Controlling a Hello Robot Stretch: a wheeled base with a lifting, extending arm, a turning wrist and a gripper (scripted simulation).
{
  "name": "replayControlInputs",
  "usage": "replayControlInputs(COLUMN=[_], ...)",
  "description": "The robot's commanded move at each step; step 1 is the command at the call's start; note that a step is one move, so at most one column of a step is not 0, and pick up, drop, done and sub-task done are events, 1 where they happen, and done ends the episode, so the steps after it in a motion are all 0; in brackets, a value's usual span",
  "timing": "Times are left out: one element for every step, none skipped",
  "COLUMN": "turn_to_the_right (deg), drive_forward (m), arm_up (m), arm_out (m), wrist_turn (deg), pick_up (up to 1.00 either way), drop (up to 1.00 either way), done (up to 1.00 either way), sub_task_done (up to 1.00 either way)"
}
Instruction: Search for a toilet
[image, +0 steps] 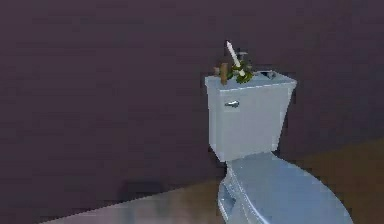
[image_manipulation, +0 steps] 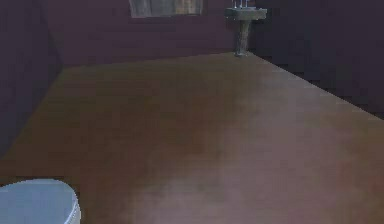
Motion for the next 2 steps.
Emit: replayControlInputs(turn_to_the_right=[24.0, 0.0], drive_forward=[0.00, 0.00], arm_up=[0.00, 0.00], arm_out=[0.00, 0.00], wrist_turn=[0.0, 0.0], pick_up=[0.00, 0.00], drop=[0.00, 0.00], done=[0.00, 1.00], sub_task_done=[0.00, 0.00])
